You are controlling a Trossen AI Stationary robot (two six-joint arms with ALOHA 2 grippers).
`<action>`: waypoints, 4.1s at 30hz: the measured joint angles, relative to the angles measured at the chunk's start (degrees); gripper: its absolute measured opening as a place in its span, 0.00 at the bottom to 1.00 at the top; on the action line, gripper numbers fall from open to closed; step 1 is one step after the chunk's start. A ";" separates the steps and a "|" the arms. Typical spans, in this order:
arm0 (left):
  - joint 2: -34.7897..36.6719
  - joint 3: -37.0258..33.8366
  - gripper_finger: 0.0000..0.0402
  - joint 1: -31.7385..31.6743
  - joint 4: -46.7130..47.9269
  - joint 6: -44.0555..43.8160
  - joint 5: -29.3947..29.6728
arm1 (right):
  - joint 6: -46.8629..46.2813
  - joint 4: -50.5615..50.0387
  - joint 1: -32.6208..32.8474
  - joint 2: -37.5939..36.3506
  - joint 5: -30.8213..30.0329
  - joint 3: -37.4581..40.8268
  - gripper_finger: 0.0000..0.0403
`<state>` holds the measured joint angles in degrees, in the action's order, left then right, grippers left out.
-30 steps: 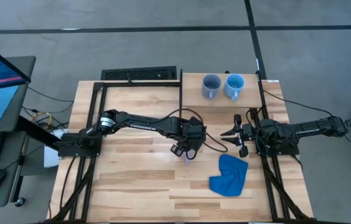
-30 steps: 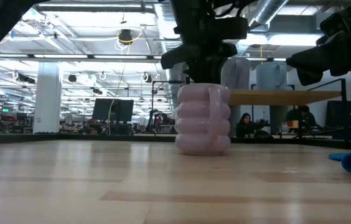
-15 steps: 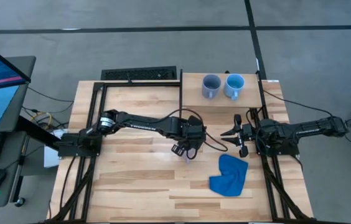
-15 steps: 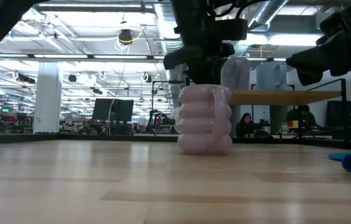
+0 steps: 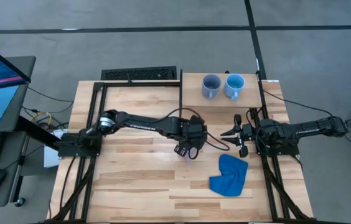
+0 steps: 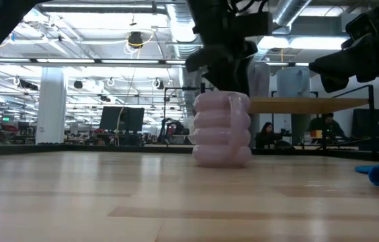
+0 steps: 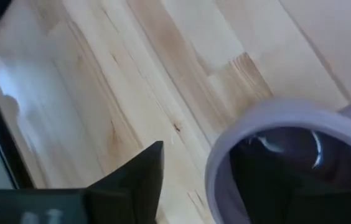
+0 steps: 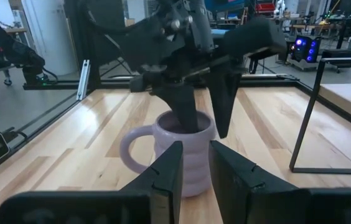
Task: Stack small to large cups/mugs on shelf
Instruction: Put the purple mug on the shelf
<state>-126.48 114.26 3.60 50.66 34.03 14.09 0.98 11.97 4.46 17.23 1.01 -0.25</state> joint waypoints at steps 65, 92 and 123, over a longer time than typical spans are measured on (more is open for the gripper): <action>36.43 17.45 0.46 2.41 6.76 -27.08 13.41 | -3.54 -1.11 8.91 -0.04 -0.35 -0.01 0.25; 94.05 -70.63 0.46 18.91 -24.88 -36.40 41.21 | -3.55 0.55 8.91 0.00 -1.07 -0.01 0.25; 126.30 -105.09 0.46 18.91 -35.65 -39.51 38.70 | -5.50 0.55 8.91 0.00 -1.06 -0.02 0.25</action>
<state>-0.18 9.17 22.50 15.01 -5.48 52.80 -4.51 12.51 13.37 17.23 -0.06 -0.27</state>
